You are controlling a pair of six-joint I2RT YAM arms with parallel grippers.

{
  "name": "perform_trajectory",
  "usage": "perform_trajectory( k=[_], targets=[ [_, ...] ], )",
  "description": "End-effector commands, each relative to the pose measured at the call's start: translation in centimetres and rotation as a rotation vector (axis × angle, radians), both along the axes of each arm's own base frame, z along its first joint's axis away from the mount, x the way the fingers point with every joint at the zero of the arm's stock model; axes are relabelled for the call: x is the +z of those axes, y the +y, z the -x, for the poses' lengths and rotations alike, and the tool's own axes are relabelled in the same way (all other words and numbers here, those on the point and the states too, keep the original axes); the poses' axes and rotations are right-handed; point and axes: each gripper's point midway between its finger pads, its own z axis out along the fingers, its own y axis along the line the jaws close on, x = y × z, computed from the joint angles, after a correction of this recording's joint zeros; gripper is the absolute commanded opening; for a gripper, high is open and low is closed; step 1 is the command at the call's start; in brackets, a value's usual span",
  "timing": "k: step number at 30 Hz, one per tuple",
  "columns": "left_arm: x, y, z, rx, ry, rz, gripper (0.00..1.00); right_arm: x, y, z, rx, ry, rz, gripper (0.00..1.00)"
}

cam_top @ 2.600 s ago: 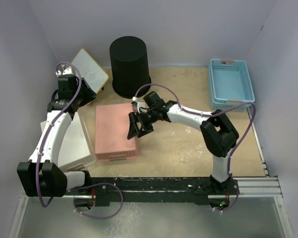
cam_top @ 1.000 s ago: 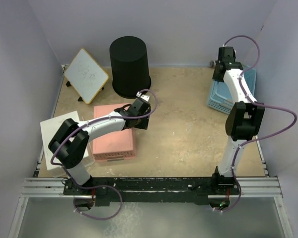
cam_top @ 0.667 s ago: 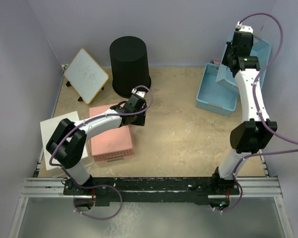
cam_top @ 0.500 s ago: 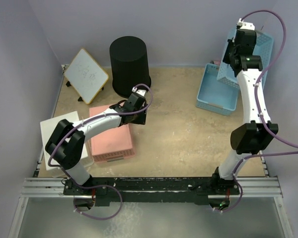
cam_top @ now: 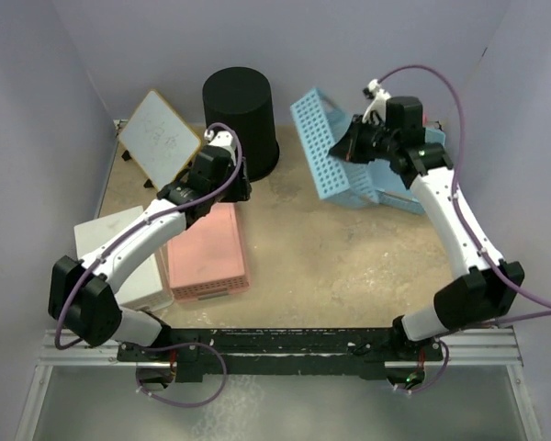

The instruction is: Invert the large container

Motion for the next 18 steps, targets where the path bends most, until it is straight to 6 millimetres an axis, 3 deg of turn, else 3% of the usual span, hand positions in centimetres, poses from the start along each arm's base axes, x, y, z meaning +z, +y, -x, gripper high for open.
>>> perform_trajectory(
  k=[1, 4, 10, 14, 18],
  targets=[
    [6.0, 0.2, -0.5, 0.033, -0.145, 0.075, 0.48, 2.1, 4.2, 4.9, 0.188, -0.014, -0.212, 0.00],
    [7.5, 1.2, -0.8, 0.085, -0.199, 0.095, 0.48, 0.8, 5.6, 7.3, 0.269, 0.050, -0.307, 0.00],
    [8.3, 2.6, -1.1, 0.159, -0.251, 0.100, 0.48, -2.1, 9.1, 11.0, 0.394, 0.195, -0.455, 0.00],
    [8.6, 2.7, -1.2, 0.177, -0.264, 0.115, 0.48, -1.9, 11.2, 12.7, 0.493, 0.249, -0.541, 0.00],
    [8.6, 3.0, -1.5, 0.194, -0.276, 0.110, 0.48, -2.4, 11.8, 13.5, 0.536, 0.310, -0.619, 0.00]
  ],
)
